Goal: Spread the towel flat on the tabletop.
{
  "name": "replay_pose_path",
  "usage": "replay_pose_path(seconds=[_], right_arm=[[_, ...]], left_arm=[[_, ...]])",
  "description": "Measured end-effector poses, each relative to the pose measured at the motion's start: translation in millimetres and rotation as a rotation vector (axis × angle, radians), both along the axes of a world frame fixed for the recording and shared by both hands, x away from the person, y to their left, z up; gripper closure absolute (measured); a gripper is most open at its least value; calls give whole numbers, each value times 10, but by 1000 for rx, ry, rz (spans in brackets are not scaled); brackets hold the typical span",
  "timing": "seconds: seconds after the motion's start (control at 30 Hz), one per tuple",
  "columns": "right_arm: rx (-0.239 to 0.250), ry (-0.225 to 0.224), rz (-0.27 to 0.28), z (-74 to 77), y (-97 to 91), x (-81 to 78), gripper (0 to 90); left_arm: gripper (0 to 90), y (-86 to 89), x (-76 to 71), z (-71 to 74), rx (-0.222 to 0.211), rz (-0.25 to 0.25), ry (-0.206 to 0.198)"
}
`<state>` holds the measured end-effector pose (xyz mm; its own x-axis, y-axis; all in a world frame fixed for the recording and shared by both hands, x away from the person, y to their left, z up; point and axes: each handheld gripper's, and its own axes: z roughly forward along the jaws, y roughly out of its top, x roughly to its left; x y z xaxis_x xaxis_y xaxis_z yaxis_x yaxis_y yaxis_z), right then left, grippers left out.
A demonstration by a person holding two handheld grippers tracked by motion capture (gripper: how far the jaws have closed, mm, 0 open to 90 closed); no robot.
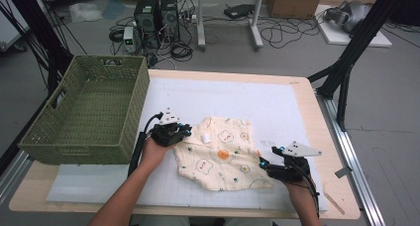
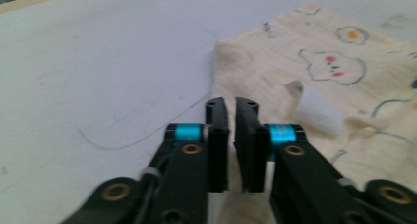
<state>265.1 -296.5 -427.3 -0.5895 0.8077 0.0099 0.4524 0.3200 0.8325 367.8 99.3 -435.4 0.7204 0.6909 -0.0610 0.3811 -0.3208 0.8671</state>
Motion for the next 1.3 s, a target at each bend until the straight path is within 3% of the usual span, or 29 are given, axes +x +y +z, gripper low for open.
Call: replay_pose_path(seconds=[0.03,0.1,0.17,0.33,0.47,0.53,0.63,0.77,0.87,0.97,1.03,1.1,1.23,1.3], right_arm=[[0,0,0,0,0,0,360],[-1,-2,2,-6,6,6,359],[-1,2,3,-7,14,5,358],[0,2,0,-3,17,-5,358],[-1,3,2,-6,8,-1,358],[-5,2,5,-5,8,-1,363],[-4,2,5,-2,11,-3,363],[-5,2,4,-3,0,-4,363],[-3,1,2,-4,-5,-2,363],[-5,-1,0,-7,-1,7,363],[-11,-1,-4,-15,8,17,363],[-21,-1,-12,-16,21,35,363],[-36,-13,-40,12,21,117,358],[-40,-24,-55,28,22,203,356]], left_arm=[[775,-13,-11,6,-24,-24,11],[660,-86,-37,-1,-40,-71,19],[627,-181,-67,-33,-6,-122,15],[565,-414,-116,-133,118,-177,24],[637,-510,-128,-126,154,-178,4],[787,-523,-134,-128,176,-195,-17],[864,-505,-123,-120,162,-187,-18],[880,-355,-66,-42,128,-95,-41],[879,-150,5,32,97,29,-54],[870,37,74,63,93,153,-42],[782,112,106,65,83,224,-25],[596,157,120,70,62,276,-13],[490,185,69,111,51,259,-33],[482,205,37,131,40,256,-42]])
